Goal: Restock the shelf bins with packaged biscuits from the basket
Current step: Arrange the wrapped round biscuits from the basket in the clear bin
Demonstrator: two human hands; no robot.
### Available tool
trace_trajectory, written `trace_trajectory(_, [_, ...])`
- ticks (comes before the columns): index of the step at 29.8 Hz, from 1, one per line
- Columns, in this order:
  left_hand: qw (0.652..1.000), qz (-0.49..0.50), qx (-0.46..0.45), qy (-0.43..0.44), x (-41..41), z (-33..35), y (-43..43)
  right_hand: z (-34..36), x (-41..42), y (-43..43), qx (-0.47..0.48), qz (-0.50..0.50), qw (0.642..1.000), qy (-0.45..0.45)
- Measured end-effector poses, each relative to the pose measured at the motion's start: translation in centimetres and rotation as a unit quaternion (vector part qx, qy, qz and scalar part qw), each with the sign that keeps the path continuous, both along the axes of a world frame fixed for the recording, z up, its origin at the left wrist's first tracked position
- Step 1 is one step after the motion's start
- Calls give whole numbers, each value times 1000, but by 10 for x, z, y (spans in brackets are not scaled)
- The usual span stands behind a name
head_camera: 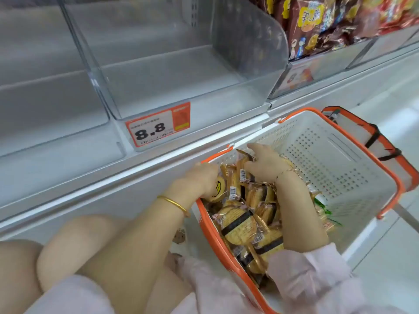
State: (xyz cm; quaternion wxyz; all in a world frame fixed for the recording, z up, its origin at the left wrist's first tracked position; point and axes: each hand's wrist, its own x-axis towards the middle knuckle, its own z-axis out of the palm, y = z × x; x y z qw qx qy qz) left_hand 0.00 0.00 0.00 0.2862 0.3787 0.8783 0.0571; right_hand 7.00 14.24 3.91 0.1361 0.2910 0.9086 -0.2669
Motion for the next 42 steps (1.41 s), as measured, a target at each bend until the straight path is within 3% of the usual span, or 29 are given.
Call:
trace_trajectory(6, [999, 16, -33, 27, 7, 1, 10, 2, 4, 3, -93, 43, 995, -17])
trace_trajectory(13, [999, 36, -9, 9, 1, 17, 6, 8, 5, 16, -70, 78, 988, 116])
trace_trajectory(17, [998, 54, 13, -15, -7, 34, -2, 14, 15, 16, -112, 70, 974, 182])
trace_trajectory(25, [991, 101, 81, -31, -8, 82, -26, 36, 20, 0, -91, 120, 962, 227])
trace_trajectory(29, [990, 115, 75, -6, -6, 120, -51, 56, 29, -19, -109, 160, 924, 331])
trace_trajectory(34, [989, 131, 67, 19, -2, 165, -97, 72, 32, -53, -196, 161, 891, 377])
trace_trajectory(38, [982, 165, 80, 49, -1, 190, -143, 79, 24, -89, -400, 133, 827, 372])
trace_trajectory(42, [971, 208, 91, 69, 0, 209, -196, 86, 12, -131, -501, 131, 781, 349])
